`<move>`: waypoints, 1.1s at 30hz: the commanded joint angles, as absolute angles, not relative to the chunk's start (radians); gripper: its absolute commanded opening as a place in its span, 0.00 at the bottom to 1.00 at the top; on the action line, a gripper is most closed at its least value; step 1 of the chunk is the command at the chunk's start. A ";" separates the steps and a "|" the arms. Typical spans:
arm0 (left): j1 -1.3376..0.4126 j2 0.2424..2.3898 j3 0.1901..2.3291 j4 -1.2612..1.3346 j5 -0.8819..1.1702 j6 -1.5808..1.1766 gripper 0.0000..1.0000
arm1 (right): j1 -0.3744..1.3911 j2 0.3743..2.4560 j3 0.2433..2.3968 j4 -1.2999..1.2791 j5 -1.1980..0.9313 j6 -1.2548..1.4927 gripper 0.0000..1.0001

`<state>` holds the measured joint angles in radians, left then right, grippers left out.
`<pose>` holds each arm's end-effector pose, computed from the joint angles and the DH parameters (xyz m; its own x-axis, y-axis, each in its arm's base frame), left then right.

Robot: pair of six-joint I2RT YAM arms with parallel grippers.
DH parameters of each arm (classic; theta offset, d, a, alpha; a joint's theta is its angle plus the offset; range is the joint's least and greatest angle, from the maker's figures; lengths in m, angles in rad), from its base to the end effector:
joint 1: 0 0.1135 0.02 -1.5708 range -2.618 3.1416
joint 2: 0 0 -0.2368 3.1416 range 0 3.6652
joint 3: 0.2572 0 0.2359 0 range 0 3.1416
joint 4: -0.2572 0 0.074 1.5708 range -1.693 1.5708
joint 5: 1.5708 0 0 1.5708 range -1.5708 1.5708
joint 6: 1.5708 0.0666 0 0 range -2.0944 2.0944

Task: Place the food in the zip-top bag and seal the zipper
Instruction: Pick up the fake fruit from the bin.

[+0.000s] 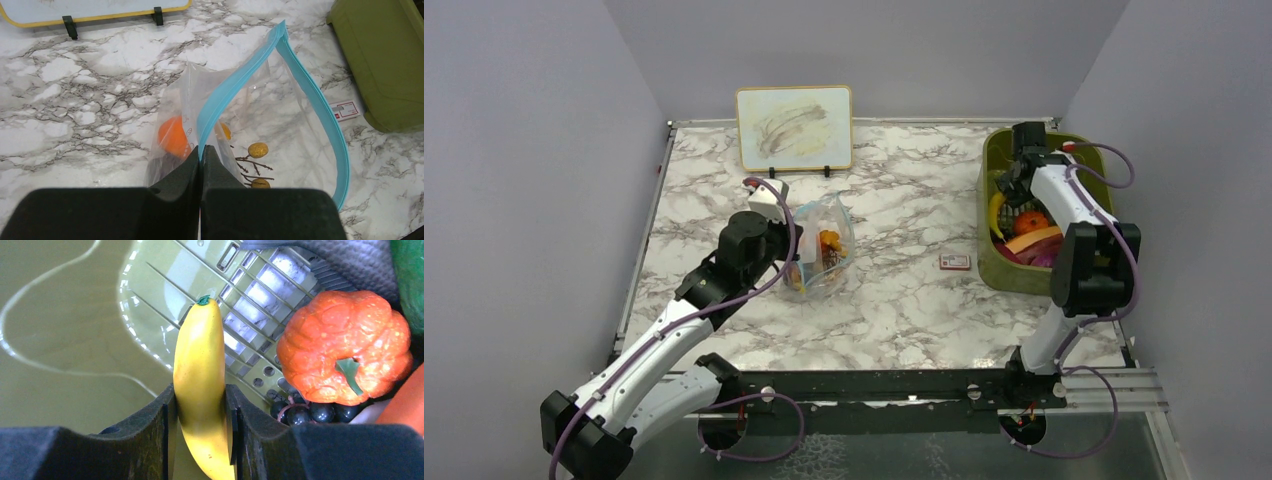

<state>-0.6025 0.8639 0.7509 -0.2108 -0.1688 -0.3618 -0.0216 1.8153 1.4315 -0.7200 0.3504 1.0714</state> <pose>0.1975 -0.1223 0.2830 -0.3965 -0.1508 -0.9056 0.3070 0.9079 -0.2856 0.3722 -0.0309 0.1915 -0.2741 0.8306 -0.4847 0.8674 0.4312 0.2484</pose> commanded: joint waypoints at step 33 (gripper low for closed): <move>-0.603 0.777 0.895 -0.399 0.046 -0.411 0.00 | 0.136 1.174 1.182 -0.294 0.201 0.590 0.14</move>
